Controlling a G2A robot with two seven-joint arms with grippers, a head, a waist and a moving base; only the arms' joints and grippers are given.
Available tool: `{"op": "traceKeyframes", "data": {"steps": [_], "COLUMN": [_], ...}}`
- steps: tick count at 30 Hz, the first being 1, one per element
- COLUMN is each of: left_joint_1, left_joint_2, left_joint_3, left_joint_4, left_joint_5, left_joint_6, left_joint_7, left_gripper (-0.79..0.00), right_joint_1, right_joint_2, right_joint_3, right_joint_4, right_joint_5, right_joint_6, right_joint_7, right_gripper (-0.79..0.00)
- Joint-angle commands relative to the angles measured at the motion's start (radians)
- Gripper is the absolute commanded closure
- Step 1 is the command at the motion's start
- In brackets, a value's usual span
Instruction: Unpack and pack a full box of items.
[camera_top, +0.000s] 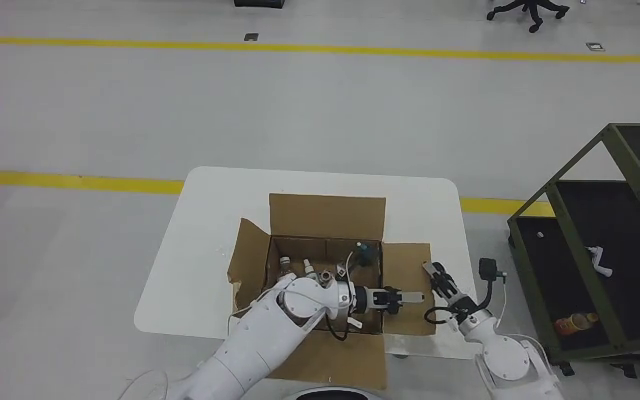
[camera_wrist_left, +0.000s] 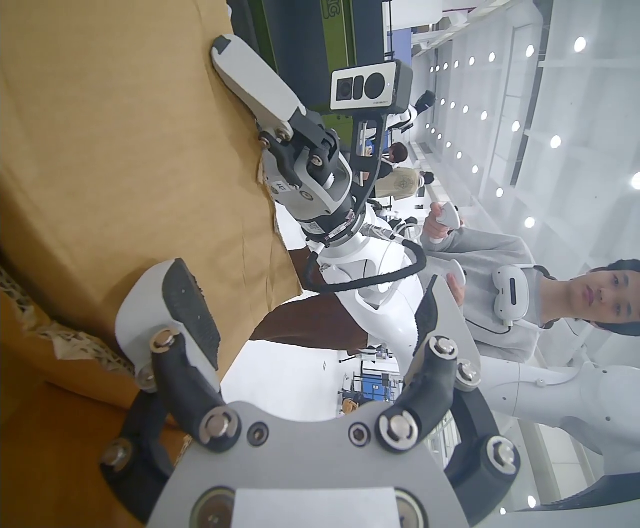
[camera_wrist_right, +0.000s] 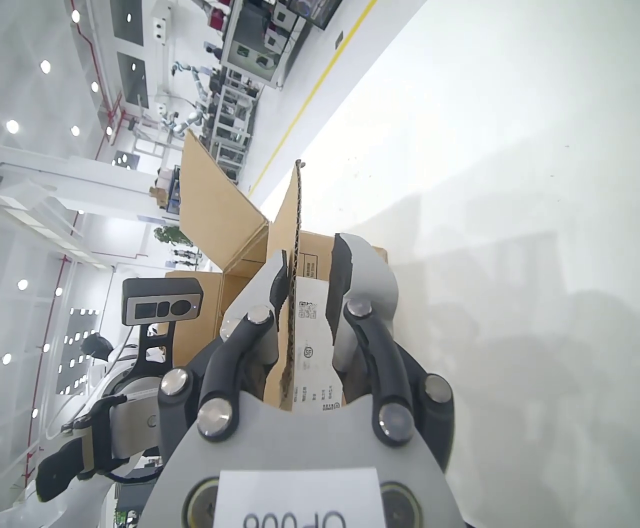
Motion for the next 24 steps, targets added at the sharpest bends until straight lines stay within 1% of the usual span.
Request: {"op": "traceKeyframes", "data": {"steps": [1, 8, 13, 14, 17, 19, 21, 23, 24], "left_joint_1": [0.001, 0.009, 0.013, 0.014, 0.021, 0.028, 0.039, 0.052, 0.058], "left_joint_2": [0.000, 0.006, 0.017, 0.020, 0.031, 0.040, 0.051, 0.063, 0.069], "left_joint_3": [-0.003, -0.029, -0.054, -0.061, -0.082, -0.100, -0.122, -0.148, -0.162], "left_joint_4": [-0.001, -0.012, -0.052, -0.062, -0.095, -0.121, -0.146, -0.176, -0.191], "left_joint_5": [0.000, -0.002, 0.035, 0.045, 0.084, 0.115, 0.141, 0.171, 0.192], "left_joint_6": [0.000, 0.003, 0.006, 0.008, 0.015, 0.022, 0.033, 0.044, 0.052], "left_joint_7": [0.000, 0.002, 0.014, 0.017, 0.025, 0.031, 0.032, 0.033, 0.035], "left_gripper": [-0.785, -0.785, -0.785, -0.785, -0.785, -0.785, -0.785, -0.785, -0.785], "right_joint_1": [0.004, 0.005, 0.006, 0.006, 0.008, 0.005, -0.001, -0.012, -0.018], "right_joint_2": [0.000, -0.001, 0.000, 0.000, 0.003, 0.005, 0.008, 0.012, 0.014], "right_joint_3": [-0.003, -0.012, -0.015, -0.016, -0.014, -0.006, 0.007, 0.022, 0.032], "right_joint_4": [0.008, 0.028, 0.030, 0.028, 0.013, -0.005, -0.032, -0.069, -0.092], "right_joint_5": [0.001, 0.004, -0.017, -0.021, -0.069, -0.113, -0.177, -0.241, -0.282], "right_joint_6": [-0.001, -0.002, -0.002, -0.005, -0.020, -0.024, -0.015, -0.009, -0.003], "right_joint_7": [-0.001, -0.006, -0.011, -0.011, -0.025, -0.050, -0.081, -0.118, -0.138], "right_gripper": [0.000, 0.000, 0.000, -0.022, -0.259, -0.329, -0.428, -0.496, -0.566]}}
